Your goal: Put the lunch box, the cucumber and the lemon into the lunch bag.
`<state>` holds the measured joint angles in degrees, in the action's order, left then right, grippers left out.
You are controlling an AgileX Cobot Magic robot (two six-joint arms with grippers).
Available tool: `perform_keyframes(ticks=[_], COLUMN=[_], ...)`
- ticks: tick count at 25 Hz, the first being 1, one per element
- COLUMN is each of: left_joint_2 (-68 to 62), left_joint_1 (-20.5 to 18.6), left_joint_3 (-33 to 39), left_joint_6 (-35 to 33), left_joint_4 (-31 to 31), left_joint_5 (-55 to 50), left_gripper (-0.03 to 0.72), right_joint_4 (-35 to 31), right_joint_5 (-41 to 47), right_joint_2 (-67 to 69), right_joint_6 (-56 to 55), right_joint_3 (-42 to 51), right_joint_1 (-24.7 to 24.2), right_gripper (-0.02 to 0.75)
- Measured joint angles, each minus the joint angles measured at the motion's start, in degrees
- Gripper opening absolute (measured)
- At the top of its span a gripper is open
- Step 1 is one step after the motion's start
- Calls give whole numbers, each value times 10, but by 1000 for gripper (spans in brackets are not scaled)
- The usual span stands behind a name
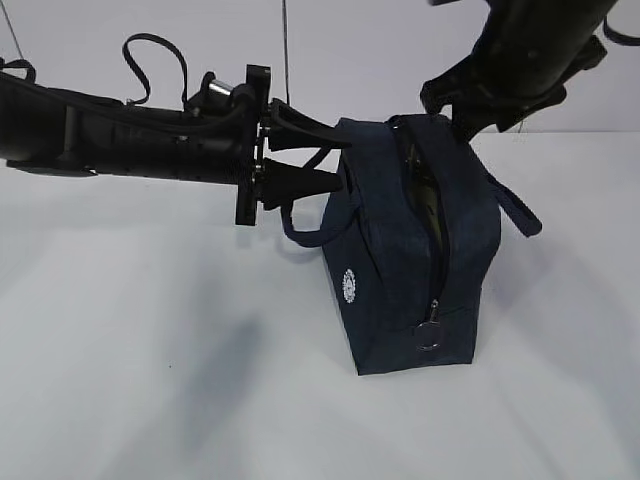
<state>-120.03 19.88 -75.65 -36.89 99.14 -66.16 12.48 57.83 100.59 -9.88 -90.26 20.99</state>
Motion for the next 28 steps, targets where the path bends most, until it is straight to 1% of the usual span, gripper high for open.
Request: perform_keyframes(ticks=[5, 8, 9, 12, 17, 19, 21, 23, 25, 28], left_joint_2=[0, 10, 16, 34, 63, 77, 95, 113, 134, 167], left_joint_1=[-7, -14, -18, -32, -39, -39, -38, -37, -35, -31], left_joint_3=[0, -2, -5, -34, -100, -121, -135, -139, -140, -140], left_joint_6=[0, 0, 0, 16, 72, 118, 187, 230, 263, 286], left_joint_4=[-13, -47, -68, -163, -326, -394, -470, -530, -573, -598], left_joint_5=[-2, -2, -3, -6, -12, -18, -22, -25, -29, -35], left_gripper=[352, 348, 340, 297, 269, 268, 267, 267, 267, 266], right_joint_4=[13, 14, 14, 14, 13, 10, 4, -5, -16, -22], right_joint_5=[46, 77, 86, 112, 128, 129, 132, 128, 102, 36], right_joint_2=[0, 0, -2, -15, -60, -86, -111, -145, -183, -252], right_joint_6=[0, 0, 0, 0, 2, 8, 15, 19, 23, 24], right_joint_3=[-40, -51, -53, -53, -53, -53, -53, -45, -17, 59], right_joint_1=[0, 0, 0, 0, 0, 0, 0, 0, 0, 0], right_gripper=[376, 353, 342, 308, 272, 270, 269, 269, 269, 268])
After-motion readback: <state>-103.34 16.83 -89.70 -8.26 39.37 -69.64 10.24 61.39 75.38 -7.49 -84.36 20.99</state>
